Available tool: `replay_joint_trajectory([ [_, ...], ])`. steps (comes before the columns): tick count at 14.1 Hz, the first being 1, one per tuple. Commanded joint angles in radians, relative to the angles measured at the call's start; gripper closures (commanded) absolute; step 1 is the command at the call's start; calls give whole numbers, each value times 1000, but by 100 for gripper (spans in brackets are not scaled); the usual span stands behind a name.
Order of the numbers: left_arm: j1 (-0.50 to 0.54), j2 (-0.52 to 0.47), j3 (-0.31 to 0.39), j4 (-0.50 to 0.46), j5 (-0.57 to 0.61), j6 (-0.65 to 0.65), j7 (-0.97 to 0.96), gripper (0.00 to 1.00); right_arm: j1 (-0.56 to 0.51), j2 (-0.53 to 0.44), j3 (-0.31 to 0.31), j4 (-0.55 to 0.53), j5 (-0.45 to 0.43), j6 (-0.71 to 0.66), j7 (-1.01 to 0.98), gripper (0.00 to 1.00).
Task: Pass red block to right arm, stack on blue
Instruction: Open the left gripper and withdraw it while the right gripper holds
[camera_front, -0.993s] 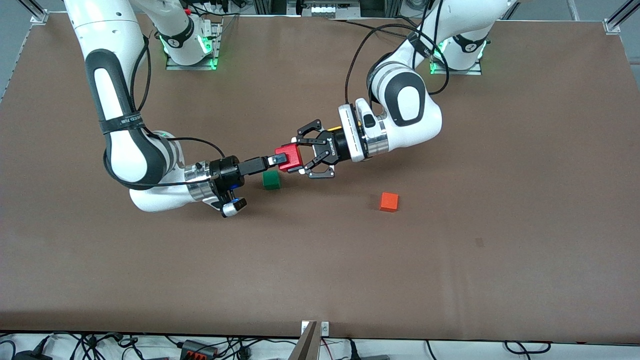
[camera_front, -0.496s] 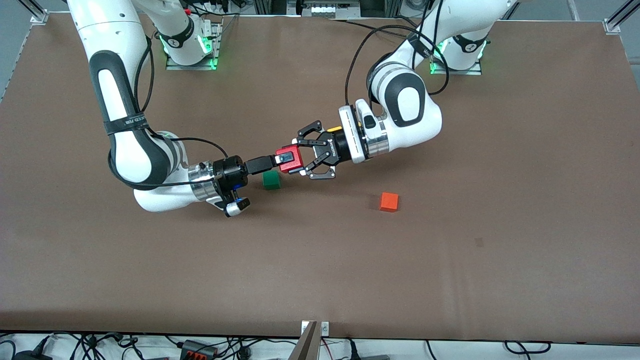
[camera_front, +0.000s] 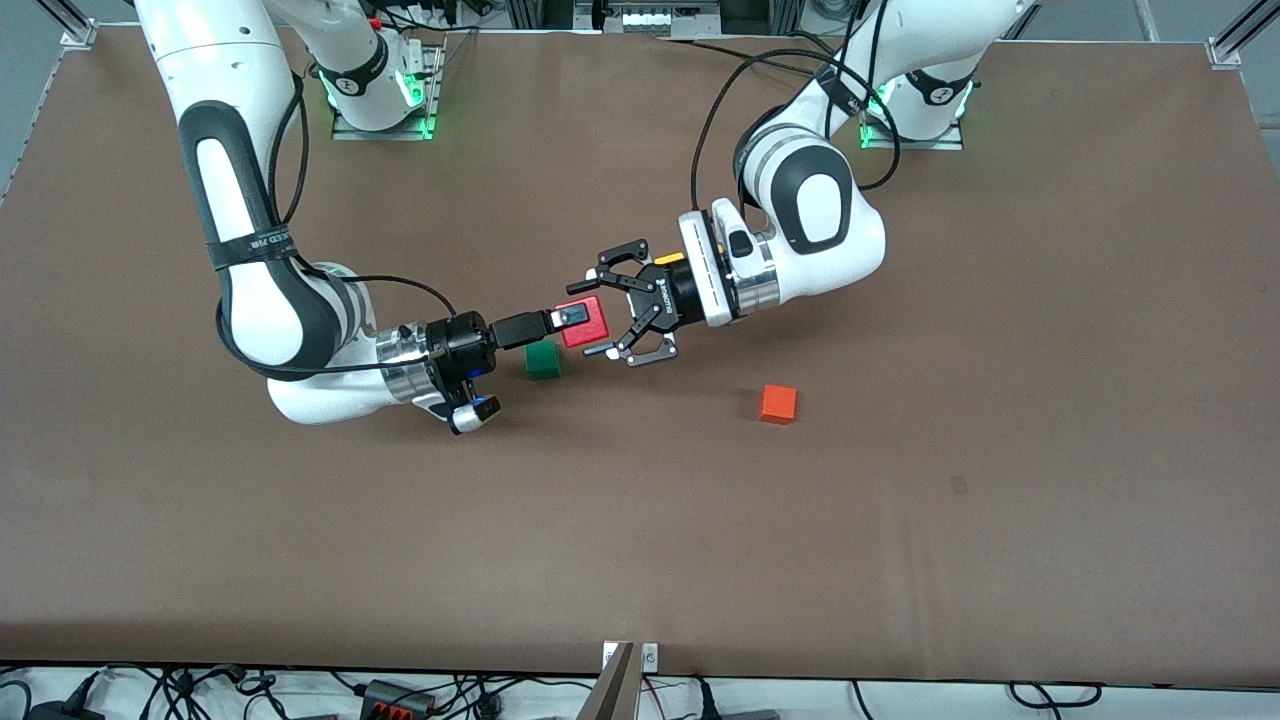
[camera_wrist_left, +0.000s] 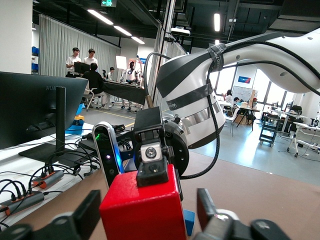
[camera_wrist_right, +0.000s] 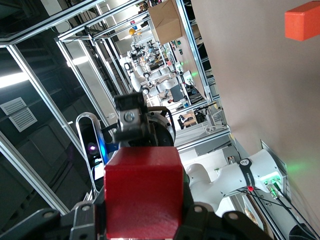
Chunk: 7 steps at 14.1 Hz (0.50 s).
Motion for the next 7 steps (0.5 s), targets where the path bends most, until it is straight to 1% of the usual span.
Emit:
replay_joint_trajectory([
  [1, 18, 3, -4, 18, -36, 37, 55, 0, 2, 12, 0, 27, 8, 4, 12, 100],
  [3, 50, 2, -4, 17, -30, 28, 47, 0, 0, 5, -9, 36, -4, 1, 12, 100],
  [4, 61, 0, -6, 17, -26, 22, 47, 0, -4, 4, -14, 42, -29, 0, 12, 100],
  [5, 69, 0, -6, 15, -25, 22, 47, 0, -6, 2, -27, 47, -77, 0, 13, 100],
  [7, 96, -1, -6, 14, -24, -2, 47, 0, -4, -10, -72, 47, -218, -4, 10, 100],
])
